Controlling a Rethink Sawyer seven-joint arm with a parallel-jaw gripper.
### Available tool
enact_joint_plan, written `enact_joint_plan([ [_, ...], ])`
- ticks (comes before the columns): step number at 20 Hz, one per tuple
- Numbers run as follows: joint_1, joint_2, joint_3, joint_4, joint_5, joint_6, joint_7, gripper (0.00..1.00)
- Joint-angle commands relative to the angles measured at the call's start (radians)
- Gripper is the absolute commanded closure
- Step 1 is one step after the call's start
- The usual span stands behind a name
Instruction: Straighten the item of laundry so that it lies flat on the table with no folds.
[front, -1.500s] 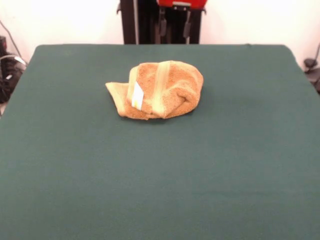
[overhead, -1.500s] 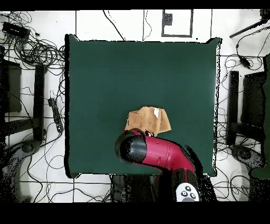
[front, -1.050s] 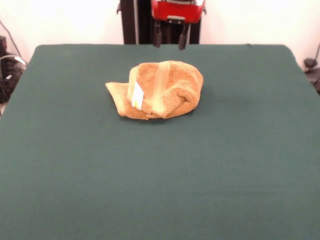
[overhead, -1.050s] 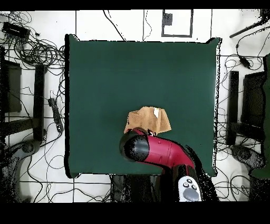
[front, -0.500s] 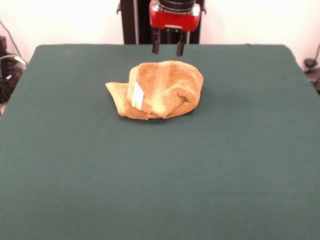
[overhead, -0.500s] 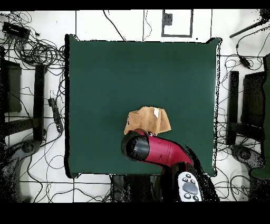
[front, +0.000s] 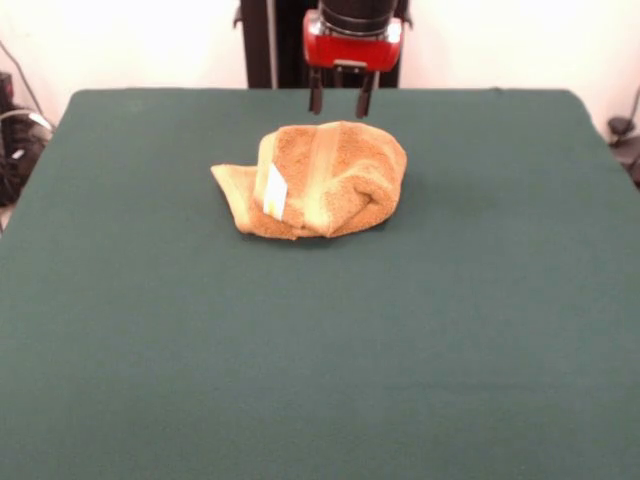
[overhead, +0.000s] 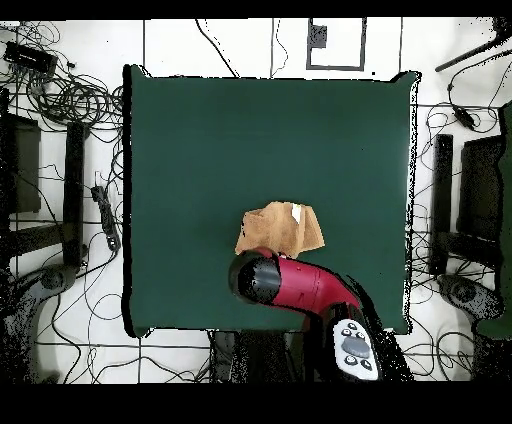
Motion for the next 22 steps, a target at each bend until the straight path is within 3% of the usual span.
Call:
enact_joint_plan([
  [1,0.031,0.029,0.113,-0.014,-0.002,-0.072,0.149,0.00],
  [13,-0.013,0.002,0.173,0.027,0.035,-0.077,0.164,0.00],
  [22,-0.019,-0.043,0.157,0.014,0.016,-0.006,0.131,0.00],
])
